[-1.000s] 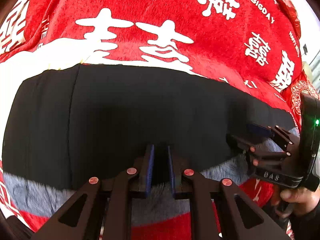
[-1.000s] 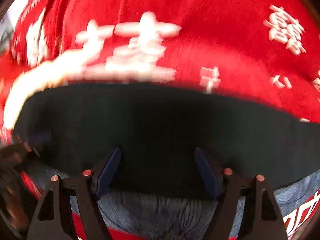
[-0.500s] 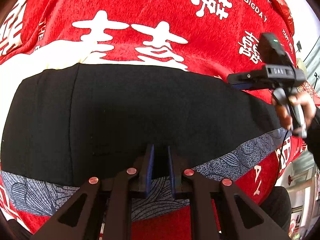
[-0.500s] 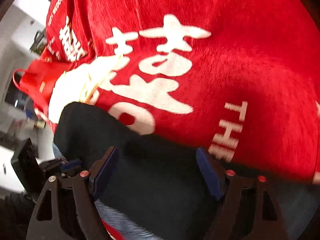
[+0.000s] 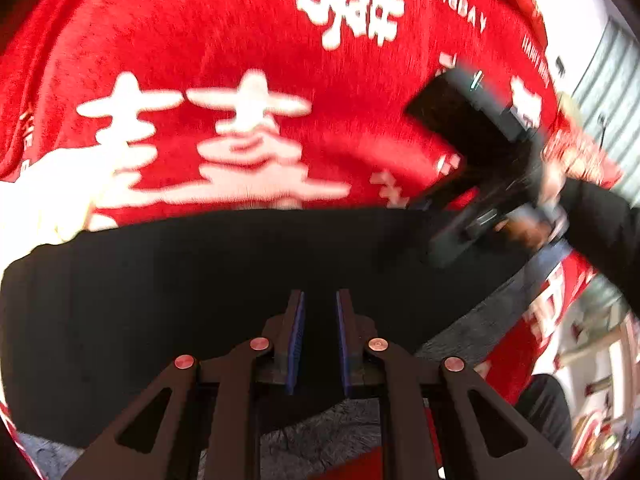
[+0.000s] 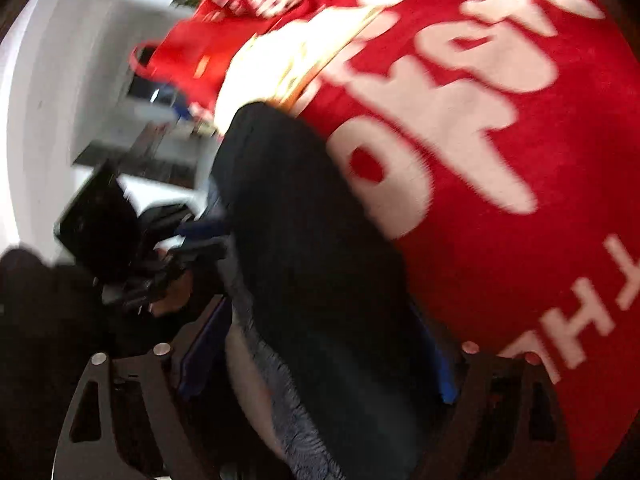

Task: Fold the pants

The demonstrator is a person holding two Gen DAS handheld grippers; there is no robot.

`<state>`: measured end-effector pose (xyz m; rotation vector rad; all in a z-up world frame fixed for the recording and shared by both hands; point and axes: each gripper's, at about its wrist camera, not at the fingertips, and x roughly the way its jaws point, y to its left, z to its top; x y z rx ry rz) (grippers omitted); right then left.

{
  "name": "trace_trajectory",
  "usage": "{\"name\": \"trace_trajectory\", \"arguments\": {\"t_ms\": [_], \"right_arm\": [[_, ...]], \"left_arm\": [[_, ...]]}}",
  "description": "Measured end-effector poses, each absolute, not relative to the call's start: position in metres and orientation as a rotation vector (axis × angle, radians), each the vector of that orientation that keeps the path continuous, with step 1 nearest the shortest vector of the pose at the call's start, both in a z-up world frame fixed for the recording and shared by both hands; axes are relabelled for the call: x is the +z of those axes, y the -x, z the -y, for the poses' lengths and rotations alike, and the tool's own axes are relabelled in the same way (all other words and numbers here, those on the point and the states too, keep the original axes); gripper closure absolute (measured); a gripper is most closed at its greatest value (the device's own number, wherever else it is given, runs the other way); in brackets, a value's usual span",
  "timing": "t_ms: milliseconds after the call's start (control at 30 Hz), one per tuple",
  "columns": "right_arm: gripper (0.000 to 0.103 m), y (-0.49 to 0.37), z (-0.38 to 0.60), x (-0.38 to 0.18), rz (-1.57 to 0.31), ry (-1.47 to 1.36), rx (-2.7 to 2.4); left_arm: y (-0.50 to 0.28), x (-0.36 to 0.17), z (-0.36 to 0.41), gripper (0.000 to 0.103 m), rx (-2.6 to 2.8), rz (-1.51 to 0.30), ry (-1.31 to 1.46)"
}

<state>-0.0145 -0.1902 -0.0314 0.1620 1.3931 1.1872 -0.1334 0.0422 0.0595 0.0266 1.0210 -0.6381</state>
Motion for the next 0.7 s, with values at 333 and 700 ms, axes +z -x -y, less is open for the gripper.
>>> {"name": "trace_trajectory", "arguments": {"t_ms": [333, 700], "right_arm": [[0.011, 0.010, 0.165, -0.027, -1.281, -0.198, 1.217], [0.010, 0.009, 0.179, 0.006, -1.064, -0.382, 1.172]], "left_arm": [[0.140, 0.040, -0.047, 0.088, -0.638, -1.047, -0.010], [0.151, 0.036, -0.050, 0.088, -0.614, -1.007, -0.010]]}}
